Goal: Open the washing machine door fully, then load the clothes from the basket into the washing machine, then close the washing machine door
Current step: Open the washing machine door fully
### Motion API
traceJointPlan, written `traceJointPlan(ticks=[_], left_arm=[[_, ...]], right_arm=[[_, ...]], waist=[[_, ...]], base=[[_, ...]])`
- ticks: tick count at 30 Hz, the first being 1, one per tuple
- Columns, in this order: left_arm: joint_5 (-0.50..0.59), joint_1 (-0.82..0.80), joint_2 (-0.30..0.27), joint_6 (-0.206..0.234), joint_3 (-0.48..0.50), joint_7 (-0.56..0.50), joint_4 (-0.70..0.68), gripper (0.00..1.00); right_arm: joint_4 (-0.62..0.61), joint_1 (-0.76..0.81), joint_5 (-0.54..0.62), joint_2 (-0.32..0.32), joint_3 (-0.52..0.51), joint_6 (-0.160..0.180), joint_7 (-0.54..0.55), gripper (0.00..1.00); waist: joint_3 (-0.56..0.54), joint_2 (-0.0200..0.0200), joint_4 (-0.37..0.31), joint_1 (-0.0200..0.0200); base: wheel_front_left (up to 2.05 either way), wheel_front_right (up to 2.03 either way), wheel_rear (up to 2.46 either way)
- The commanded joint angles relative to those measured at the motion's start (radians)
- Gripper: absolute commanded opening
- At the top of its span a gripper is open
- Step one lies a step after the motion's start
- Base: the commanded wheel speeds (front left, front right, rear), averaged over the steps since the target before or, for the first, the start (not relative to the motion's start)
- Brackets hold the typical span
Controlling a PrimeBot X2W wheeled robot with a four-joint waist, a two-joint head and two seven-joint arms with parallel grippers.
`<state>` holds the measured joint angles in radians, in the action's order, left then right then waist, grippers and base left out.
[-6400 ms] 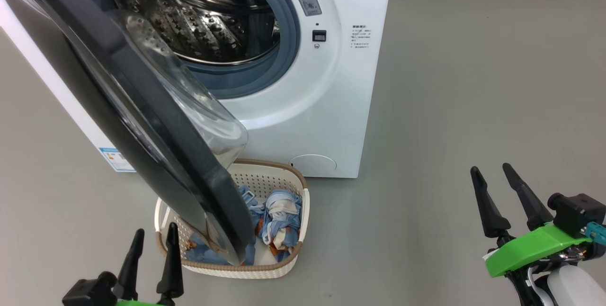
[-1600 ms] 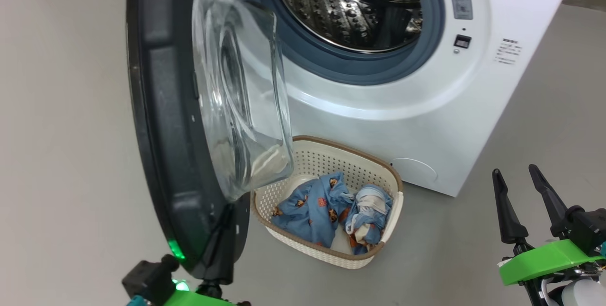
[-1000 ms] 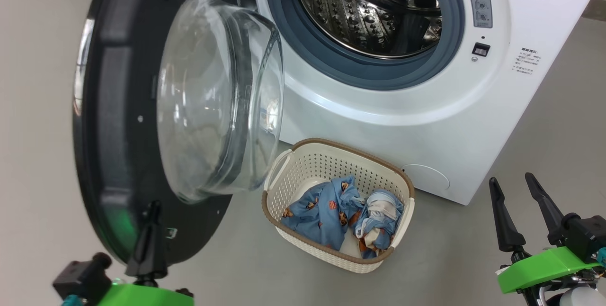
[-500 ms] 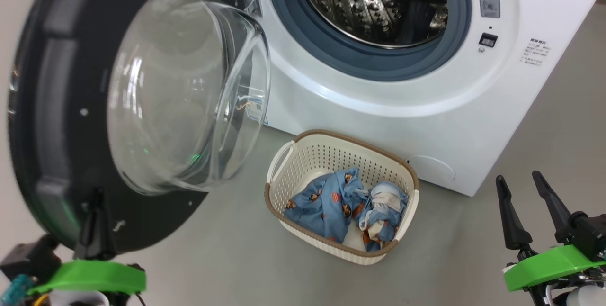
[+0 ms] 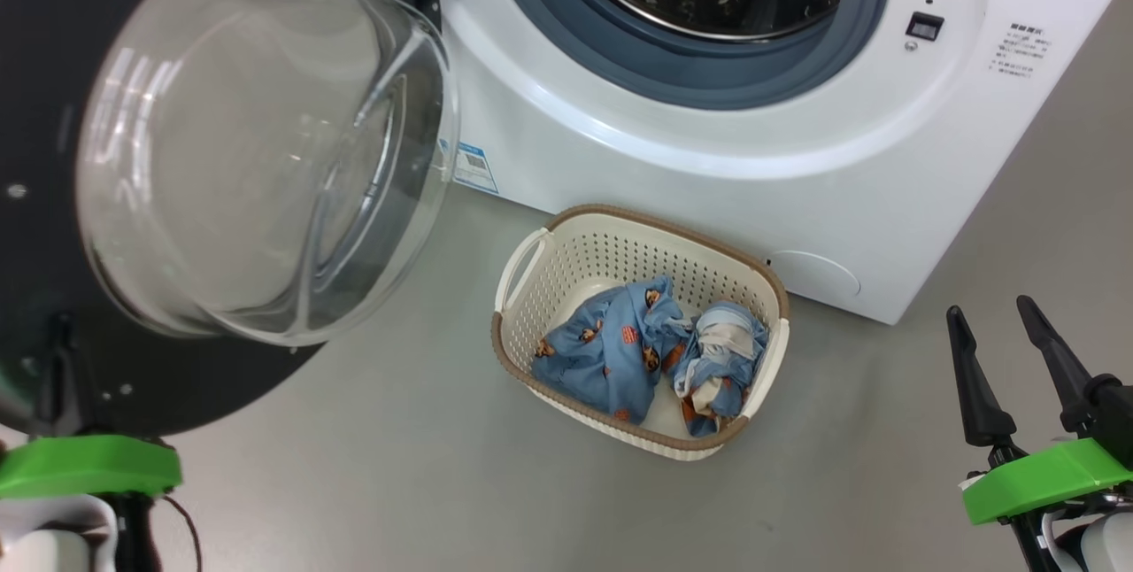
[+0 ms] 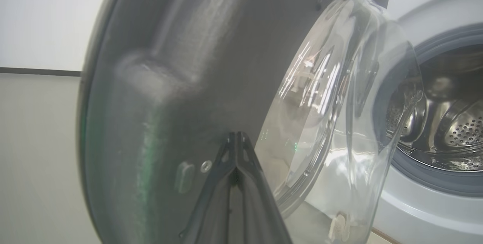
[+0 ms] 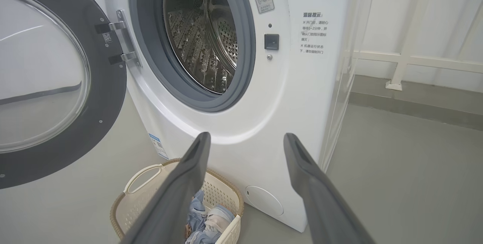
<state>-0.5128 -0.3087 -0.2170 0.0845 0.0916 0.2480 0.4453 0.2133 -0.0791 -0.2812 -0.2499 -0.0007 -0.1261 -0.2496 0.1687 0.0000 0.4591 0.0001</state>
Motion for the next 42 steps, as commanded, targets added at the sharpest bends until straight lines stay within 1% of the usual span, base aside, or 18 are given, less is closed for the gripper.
traceJointPlan(ticks=[1, 7, 11, 19, 21, 30, 34, 42], left_arm=[[0.021, -0.054, -0.044, -0.004, 0.072, 0.014, -0.004, 0.0], [0.068, -0.111, -0.049, -0.034, 0.162, 0.014, 0.061, 0.0], [0.099, -0.173, -0.071, -0.064, 0.242, 0.014, 0.117, 0.0], [0.14, -0.25, -0.122, -0.123, 0.353, 0.014, 0.197, 0.0], [0.145, -0.257, -0.127, -0.13, 0.364, 0.014, 0.208, 0.0], [0.187, -0.314, -0.177, -0.173, 0.45, 0.014, 0.305, 0.0], [0.196, -0.343, -0.19, -0.189, 0.483, 0.014, 0.341, 0.0], [0.233, -0.38, -0.192, -0.202, 0.522, 0.014, 0.379, 0.0]], right_arm=[[-0.027, -0.032, 0.002, -0.021, 0.017, -0.005, -0.012, 1.0], [-0.032, -0.051, 0.002, -0.035, 0.018, -0.005, -0.012, 1.0], [-0.033, -0.065, 0.002, -0.044, 0.018, -0.005, -0.012, 1.0], [-0.043, -0.093, 0.003, -0.061, 0.024, -0.005, -0.012, 1.0], [-0.044, -0.095, 0.003, -0.062, 0.023, -0.005, -0.012, 1.0], [-0.048, -0.105, 0.006, -0.074, 0.03, -0.005, -0.012, 1.0], [-0.051, -0.11, 0.007, -0.088, 0.033, -0.005, -0.012, 1.0], [-0.055, -0.124, 0.006, -0.105, 0.044, -0.005, -0.012, 1.0]], waist=[[0.015, 0.0, -0.009, -0.0001], [0.049, 0.0, -0.018, -0.0001], [0.074, 0.0, -0.024, -0.0001], [0.12, 0.0, -0.04, -0.0001], [0.122, 0.0, -0.041, -0.0001], [0.153, 0.0, -0.052, -0.0001], [0.171, 0.0, -0.053, -0.0001], [0.189, 0.0, -0.061, -0.0001]], base=[[0.0, 0.0, 0.0], [0.0, 0.0, 0.0], [0.0, 0.0, 0.0], [0.0, 0.0, 0.0], [0.0, 0.0, 0.0], [0.0, 0.0, 0.0], [0.0, 0.0, 0.0], [0.0, 0.0, 0.0]])
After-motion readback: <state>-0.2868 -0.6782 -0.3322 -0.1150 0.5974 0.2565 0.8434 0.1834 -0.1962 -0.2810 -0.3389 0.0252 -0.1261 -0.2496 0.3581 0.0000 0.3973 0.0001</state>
